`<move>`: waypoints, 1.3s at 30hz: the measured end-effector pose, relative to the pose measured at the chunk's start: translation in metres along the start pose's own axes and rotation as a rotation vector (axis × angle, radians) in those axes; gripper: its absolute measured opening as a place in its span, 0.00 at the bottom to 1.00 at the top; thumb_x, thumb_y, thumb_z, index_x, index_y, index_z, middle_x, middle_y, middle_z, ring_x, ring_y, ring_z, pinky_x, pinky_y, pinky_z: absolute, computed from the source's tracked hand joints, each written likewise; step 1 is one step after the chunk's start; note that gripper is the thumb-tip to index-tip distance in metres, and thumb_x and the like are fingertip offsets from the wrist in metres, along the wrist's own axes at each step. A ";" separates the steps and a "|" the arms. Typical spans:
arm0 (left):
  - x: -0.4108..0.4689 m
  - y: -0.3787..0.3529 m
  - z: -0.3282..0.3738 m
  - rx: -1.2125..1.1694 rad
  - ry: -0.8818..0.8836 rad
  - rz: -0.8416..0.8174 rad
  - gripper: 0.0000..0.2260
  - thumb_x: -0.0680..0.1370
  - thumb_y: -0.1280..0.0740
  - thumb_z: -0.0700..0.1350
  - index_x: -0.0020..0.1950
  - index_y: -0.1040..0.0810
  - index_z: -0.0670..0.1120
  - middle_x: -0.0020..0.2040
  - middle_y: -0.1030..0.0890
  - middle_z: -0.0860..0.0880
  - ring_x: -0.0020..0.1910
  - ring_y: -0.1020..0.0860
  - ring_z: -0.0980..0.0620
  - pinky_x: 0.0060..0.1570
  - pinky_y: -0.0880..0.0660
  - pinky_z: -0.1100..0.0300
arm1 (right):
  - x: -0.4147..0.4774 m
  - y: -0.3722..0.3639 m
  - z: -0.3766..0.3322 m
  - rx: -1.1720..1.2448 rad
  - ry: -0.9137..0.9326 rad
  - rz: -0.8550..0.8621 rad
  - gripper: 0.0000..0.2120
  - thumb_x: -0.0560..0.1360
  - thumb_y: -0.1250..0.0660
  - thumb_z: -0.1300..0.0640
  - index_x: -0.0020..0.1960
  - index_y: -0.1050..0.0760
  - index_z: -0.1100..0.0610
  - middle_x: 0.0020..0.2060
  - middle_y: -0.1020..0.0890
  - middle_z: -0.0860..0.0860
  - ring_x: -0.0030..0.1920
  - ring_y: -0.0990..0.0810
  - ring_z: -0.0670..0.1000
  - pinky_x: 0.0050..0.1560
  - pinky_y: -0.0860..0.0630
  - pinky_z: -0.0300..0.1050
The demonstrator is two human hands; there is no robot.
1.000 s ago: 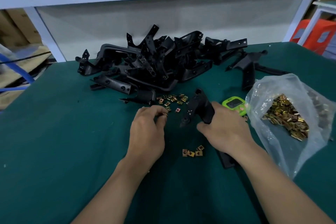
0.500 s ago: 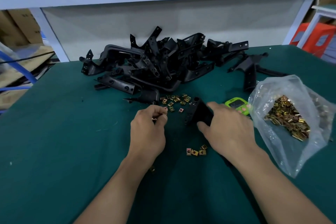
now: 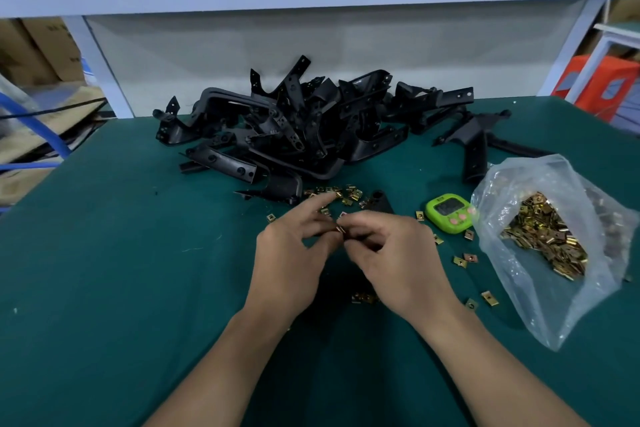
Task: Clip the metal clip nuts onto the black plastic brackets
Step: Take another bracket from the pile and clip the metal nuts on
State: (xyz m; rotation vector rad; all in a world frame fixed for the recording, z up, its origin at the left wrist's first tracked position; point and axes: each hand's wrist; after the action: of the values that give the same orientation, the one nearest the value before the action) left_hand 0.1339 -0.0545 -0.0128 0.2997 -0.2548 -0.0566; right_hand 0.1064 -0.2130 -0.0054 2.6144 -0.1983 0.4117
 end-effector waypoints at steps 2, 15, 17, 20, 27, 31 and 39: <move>0.000 0.000 0.001 0.000 -0.006 -0.016 0.22 0.76 0.25 0.37 0.64 0.18 0.59 0.47 0.14 0.64 0.50 0.17 0.67 0.52 0.27 0.77 | 0.000 0.002 -0.001 0.011 -0.005 -0.009 0.15 0.74 0.26 0.65 0.54 0.14 0.47 0.41 0.15 0.37 0.42 0.15 0.41 0.42 0.21 0.33; -0.001 0.002 0.000 -0.163 0.050 -0.106 0.12 0.74 0.23 0.36 0.51 0.12 0.51 0.45 0.12 0.55 0.47 0.14 0.57 0.48 0.20 0.67 | 0.004 0.014 -0.007 0.072 -0.046 -0.025 0.13 0.70 0.25 0.69 0.40 0.14 0.50 0.33 0.14 0.45 0.34 0.15 0.47 0.34 0.19 0.41; -0.002 0.002 0.002 -0.183 0.041 -0.116 0.12 0.73 0.23 0.35 0.49 0.11 0.51 0.44 0.12 0.54 0.45 0.14 0.57 0.45 0.21 0.69 | 0.004 0.015 -0.008 0.060 -0.052 -0.034 0.12 0.69 0.25 0.68 0.40 0.14 0.50 0.33 0.14 0.45 0.34 0.15 0.47 0.35 0.19 0.41; -0.001 0.001 0.004 -0.181 0.042 -0.119 0.11 0.74 0.24 0.35 0.49 0.12 0.51 0.43 0.12 0.53 0.44 0.14 0.57 0.45 0.21 0.69 | 0.005 0.018 -0.010 0.051 -0.041 -0.038 0.12 0.69 0.24 0.68 0.40 0.14 0.51 0.33 0.14 0.45 0.34 0.15 0.46 0.35 0.19 0.39; -0.017 -0.006 0.009 0.120 -0.042 0.026 0.09 0.75 0.23 0.45 0.52 0.12 0.57 0.43 0.15 0.67 0.45 0.18 0.69 0.46 0.25 0.74 | 0.004 0.017 -0.009 -0.025 0.021 -0.004 0.12 0.71 0.25 0.69 0.42 0.13 0.51 0.35 0.14 0.42 0.37 0.15 0.42 0.38 0.19 0.37; -0.022 -0.002 0.016 0.233 -0.070 0.075 0.10 0.69 0.28 0.55 0.48 0.12 0.59 0.41 0.16 0.68 0.43 0.18 0.68 0.48 0.19 0.61 | 0.001 0.015 -0.012 -0.131 0.172 -0.022 0.13 0.70 0.23 0.70 0.43 0.13 0.52 0.38 0.14 0.40 0.40 0.16 0.39 0.41 0.19 0.36; -0.016 -0.001 0.013 0.137 0.009 0.005 0.12 0.62 0.31 0.61 0.37 0.14 0.57 0.32 0.17 0.60 0.33 0.18 0.61 0.31 0.26 0.69 | 0.005 0.021 -0.013 -0.083 0.127 -0.170 0.11 0.70 0.23 0.69 0.42 0.13 0.52 0.36 0.14 0.41 0.38 0.15 0.42 0.39 0.19 0.37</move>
State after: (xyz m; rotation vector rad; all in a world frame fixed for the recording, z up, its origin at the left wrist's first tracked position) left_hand 0.1149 -0.0578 -0.0045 0.4352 -0.2513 -0.0327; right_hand 0.1034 -0.2258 0.0160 2.4897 0.0489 0.4967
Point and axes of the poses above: each hand's wrist, its own x-axis towards the middle knuckle, its own y-axis out of the back of the hand, z = x × y
